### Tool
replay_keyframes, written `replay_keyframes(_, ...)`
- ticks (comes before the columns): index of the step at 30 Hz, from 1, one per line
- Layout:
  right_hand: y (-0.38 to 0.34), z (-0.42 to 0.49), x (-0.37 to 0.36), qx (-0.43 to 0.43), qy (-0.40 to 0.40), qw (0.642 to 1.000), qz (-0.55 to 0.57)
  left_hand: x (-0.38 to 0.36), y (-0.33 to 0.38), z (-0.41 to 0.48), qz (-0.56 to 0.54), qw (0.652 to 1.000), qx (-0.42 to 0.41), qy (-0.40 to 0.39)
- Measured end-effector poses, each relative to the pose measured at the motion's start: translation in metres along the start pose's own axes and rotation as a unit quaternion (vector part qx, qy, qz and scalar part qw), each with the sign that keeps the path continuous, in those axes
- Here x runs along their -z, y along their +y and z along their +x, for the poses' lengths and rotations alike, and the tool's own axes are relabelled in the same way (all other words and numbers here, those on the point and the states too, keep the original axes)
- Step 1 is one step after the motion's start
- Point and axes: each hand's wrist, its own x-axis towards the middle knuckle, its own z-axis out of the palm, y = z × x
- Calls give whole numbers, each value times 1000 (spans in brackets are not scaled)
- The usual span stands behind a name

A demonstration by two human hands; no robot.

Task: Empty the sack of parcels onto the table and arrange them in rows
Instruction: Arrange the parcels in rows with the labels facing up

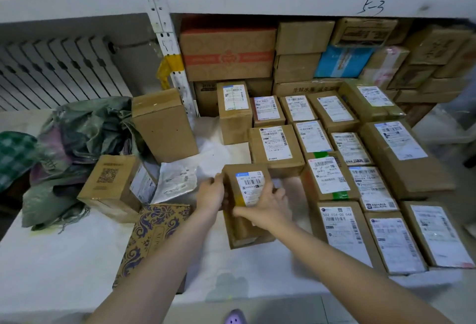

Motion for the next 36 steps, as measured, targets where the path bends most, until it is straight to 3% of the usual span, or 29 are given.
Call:
replay_keyframes(4,19,-6,28,-20,28,998,-56,-11,-1,0,66,996,-42,-32)
replay_keyframes(12,44,9,34,-73,95,987,-109,21,-23,-8,314,940,-97,94)
replay_keyframes(20,57,15,2,27,165,969,-180,62,-69,-28,367,898,-95,223)
replay_keyframes(26,48,18,-2,68,147,967,-198,93,-92,-27,385,898,146,155)
replay_keyframes(31,46,19,7,26,108,975,-192,89,-80,-36,393,900,145,123)
replay_keyframes(33,46,21,13,-7,91,981,-173,85,-74,-30,310,934,147,94)
replay_keyframes(36,43,24,24,-60,78,985,-139,82,-55,-36,132,979,152,-31)
